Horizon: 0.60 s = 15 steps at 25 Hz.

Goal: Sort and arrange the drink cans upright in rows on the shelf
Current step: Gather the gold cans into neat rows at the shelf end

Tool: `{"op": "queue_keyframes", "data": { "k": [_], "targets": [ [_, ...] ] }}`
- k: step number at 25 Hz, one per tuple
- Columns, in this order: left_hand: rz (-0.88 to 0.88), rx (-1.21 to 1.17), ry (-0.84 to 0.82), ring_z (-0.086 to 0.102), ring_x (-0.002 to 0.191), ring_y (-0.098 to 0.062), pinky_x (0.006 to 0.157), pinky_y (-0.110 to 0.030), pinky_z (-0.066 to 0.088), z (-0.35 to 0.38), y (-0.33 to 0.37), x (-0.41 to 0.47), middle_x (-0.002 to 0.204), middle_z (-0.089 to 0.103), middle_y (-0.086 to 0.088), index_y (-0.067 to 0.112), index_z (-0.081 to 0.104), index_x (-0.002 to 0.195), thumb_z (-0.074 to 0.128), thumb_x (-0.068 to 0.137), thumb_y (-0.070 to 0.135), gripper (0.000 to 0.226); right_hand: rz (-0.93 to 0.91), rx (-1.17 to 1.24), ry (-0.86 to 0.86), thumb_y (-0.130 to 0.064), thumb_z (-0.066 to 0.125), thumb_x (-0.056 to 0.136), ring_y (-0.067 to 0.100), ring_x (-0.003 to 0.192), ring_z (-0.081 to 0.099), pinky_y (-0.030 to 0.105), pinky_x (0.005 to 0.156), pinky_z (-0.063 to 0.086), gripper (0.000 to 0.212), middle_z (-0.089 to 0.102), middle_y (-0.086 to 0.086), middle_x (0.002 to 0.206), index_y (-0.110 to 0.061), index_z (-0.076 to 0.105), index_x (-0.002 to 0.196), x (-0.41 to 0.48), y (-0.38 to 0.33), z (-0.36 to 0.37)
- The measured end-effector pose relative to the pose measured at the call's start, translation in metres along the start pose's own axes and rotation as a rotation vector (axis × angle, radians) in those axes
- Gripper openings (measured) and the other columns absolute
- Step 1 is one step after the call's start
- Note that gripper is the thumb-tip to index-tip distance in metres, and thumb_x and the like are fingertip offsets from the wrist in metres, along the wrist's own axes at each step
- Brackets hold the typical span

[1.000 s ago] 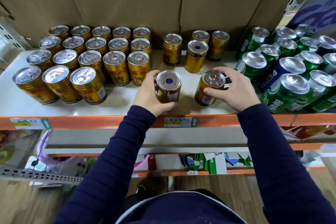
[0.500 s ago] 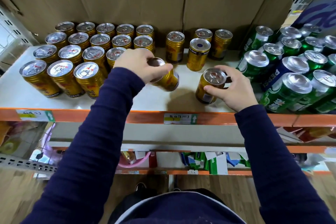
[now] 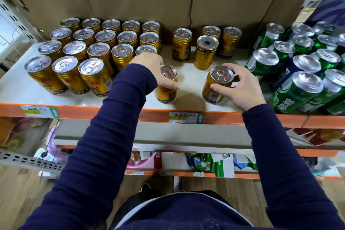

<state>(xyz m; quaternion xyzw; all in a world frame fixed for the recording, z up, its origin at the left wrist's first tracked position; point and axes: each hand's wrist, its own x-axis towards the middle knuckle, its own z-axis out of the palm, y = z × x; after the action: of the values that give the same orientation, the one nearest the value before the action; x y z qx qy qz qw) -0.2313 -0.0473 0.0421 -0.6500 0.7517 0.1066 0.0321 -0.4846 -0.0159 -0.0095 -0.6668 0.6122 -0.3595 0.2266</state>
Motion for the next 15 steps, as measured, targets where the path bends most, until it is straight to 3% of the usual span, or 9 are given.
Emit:
{"op": "queue_keyframes", "data": {
  "k": [5, 7, 11, 15],
  "targets": [
    [0.127, -0.145, 0.051, 0.054, 0.109, -0.022, 0.087, -0.033, 0.047, -0.009, -0.015, -0.009, 0.122, 0.060, -0.004, 0.016, 0.053, 0.126, 0.079, 0.064, 0.050, 0.075, 0.000, -0.012, -0.010, -0.031, 0.081, 0.070, 0.010, 0.107, 0.051, 0.008, 0.078, 0.034, 0.063, 0.057, -0.002, 0.123, -0.020, 0.055, 0.126, 0.000, 0.000, -0.001],
    [0.133, -0.180, 0.049, 0.053, 0.112, -0.022, 0.089, -0.031, 0.044, -0.006, -0.019, -0.011, 0.125, 0.059, -0.004, 0.016, 0.052, 0.128, 0.080, 0.064, 0.046, 0.075, -0.001, -0.057, -0.036, -0.035, 0.079, 0.072, 0.012, 0.109, 0.050, 0.015, 0.083, 0.035, 0.062, 0.057, -0.001, 0.124, -0.020, 0.054, 0.127, 0.001, -0.003, -0.003],
    [0.143, -0.194, 0.122, 0.050, 0.108, -0.022, 0.083, -0.029, 0.040, 0.003, -0.022, -0.013, 0.121, 0.056, -0.005, 0.018, 0.055, 0.125, 0.074, 0.066, 0.056, 0.073, 0.025, -0.310, -0.054, -0.070, 0.063, 0.068, 0.020, 0.107, 0.051, 0.027, 0.080, 0.035, 0.068, 0.059, 0.005, 0.113, -0.025, 0.056, 0.119, 0.006, -0.013, 0.000],
    [0.136, -0.186, 0.197, 0.052, 0.102, -0.021, 0.080, -0.030, 0.043, 0.000, -0.030, -0.021, 0.113, 0.060, -0.006, 0.016, 0.061, 0.117, 0.070, 0.066, 0.061, 0.068, -0.043, -0.354, -0.056, -0.048, 0.076, 0.069, 0.019, 0.101, 0.053, 0.026, 0.079, 0.037, 0.060, 0.058, 0.005, 0.113, -0.016, 0.059, 0.117, 0.009, -0.035, 0.002]
  ]
}}
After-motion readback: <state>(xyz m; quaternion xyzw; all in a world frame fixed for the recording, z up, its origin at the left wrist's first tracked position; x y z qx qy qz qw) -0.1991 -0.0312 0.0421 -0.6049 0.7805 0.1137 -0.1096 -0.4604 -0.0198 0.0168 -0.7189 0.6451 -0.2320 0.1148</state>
